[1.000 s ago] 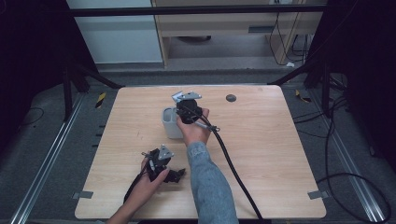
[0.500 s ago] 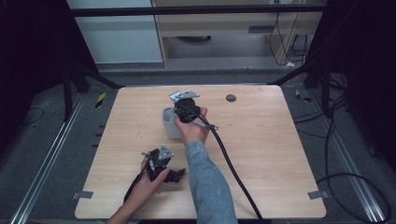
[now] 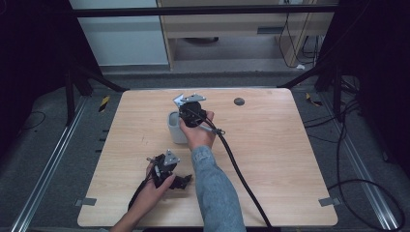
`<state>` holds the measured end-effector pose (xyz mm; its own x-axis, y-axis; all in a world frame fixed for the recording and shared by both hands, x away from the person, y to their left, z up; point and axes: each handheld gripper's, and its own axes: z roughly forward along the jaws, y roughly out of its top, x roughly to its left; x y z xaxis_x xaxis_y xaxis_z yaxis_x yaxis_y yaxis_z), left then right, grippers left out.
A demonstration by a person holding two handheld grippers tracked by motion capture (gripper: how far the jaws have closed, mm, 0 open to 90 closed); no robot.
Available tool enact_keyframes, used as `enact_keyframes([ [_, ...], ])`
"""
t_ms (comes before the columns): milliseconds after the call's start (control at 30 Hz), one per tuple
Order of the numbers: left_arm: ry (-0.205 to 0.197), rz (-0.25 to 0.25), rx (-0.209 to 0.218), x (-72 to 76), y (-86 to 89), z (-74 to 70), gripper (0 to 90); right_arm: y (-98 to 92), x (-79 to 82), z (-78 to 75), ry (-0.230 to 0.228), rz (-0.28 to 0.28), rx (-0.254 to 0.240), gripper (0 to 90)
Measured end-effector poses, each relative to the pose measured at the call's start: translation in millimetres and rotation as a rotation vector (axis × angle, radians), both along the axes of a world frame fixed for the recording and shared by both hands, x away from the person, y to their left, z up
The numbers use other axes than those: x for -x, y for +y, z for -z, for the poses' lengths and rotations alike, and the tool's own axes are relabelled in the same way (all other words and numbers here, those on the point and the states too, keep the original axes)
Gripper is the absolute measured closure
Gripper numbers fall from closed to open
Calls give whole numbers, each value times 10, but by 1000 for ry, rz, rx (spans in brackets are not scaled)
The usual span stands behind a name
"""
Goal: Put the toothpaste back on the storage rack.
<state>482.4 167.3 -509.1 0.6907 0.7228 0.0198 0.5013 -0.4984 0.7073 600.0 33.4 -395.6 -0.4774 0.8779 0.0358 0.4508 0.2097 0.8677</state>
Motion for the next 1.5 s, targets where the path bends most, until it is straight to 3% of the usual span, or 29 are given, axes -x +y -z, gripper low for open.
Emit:
enact_keyframes([
  [1067,0,1,-2,-1,2,-1,0,-63,60,-39,-6,-10,-4,715],
  [1500,-1,1,0,-2,1,0,0,-151,133,-161,-12,-12,-16,617],
])
